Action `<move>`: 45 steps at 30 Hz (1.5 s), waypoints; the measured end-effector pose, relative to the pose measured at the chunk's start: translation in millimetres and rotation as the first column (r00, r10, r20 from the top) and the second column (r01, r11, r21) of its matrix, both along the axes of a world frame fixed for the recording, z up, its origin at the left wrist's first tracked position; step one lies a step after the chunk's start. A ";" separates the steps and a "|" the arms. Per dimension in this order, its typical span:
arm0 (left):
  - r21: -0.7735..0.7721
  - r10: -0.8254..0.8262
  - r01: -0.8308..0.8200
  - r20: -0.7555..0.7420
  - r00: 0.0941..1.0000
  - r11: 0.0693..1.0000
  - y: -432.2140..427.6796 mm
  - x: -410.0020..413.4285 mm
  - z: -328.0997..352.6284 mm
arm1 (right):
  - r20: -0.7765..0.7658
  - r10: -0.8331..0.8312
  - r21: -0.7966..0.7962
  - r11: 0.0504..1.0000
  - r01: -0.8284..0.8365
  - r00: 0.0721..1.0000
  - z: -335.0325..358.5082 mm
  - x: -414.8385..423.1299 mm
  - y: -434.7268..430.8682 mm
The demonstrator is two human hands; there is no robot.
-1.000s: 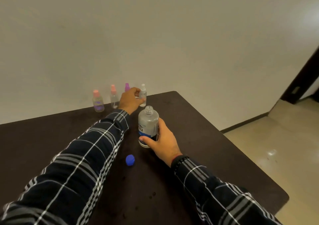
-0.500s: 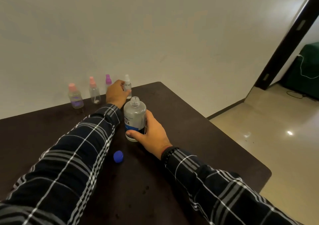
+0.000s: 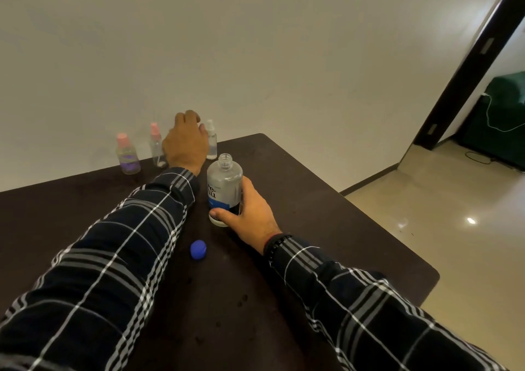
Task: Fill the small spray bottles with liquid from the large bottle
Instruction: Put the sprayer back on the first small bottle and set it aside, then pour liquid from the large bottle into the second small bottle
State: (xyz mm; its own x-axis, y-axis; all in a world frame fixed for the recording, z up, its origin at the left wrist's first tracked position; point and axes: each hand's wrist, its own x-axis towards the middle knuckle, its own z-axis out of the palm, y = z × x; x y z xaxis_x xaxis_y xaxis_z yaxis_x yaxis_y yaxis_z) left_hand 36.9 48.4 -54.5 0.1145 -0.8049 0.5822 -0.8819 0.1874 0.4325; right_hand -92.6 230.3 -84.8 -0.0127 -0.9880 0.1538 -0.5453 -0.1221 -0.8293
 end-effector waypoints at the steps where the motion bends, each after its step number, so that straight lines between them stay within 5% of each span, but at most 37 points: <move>1: -0.018 0.003 -0.003 -0.012 1.000 1.000 -0.8 4.1 0.8 | -0.002 0.000 0.002 1.000 0.000 1.000 0.5 0.0 0.1; 9: 0.225 -0.013 0.029 -0.072 0.997 0.974 -14.0 22.2 -10.2 | 0.001 -0.002 0.014 1.000 0.002 1.000 -0.6 -0.2 -0.7; 20: 0.170 -0.012 0.036 -0.139 0.990 0.985 2.0 23.7 2.4 | 0.001 -0.018 0.015 1.000 0.018 1.000 -4.2 2.0 -2.2; 27: 0.099 -0.115 0.122 -0.067 0.991 0.988 84.4 63.2 6.3 | 0.021 -0.008 0.010 1.000 0.008 1.000 4.2 5.9 6.3; 37: 0.235 0.067 -0.071 0.027 0.997 0.969 246.5 126.2 3.8 | 0.091 0.046 0.056 0.997 -0.051 0.995 22.0 6.1 22.8; 42: 0.241 0.069 -0.070 0.012 0.998 0.968 278.5 122.8 18.3 | 0.101 -0.098 -0.042 0.994 0.103 0.990 26.6 17.6 49.7; 45: 0.251 0.053 -0.053 0.008 0.999 0.967 291.2 115.6 24.9 | 0.072 -0.173 0.055 0.984 0.169 0.982 27.4 20.0 54.0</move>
State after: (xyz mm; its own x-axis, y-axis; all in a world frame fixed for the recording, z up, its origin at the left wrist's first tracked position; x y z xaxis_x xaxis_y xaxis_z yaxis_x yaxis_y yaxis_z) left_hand 152.5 339.6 -29.5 0.1602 -0.9181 0.3625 -0.8881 0.0263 0.4590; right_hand -72.6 284.3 -57.3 -0.1923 -0.9764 0.0981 -0.4893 0.0088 -0.8720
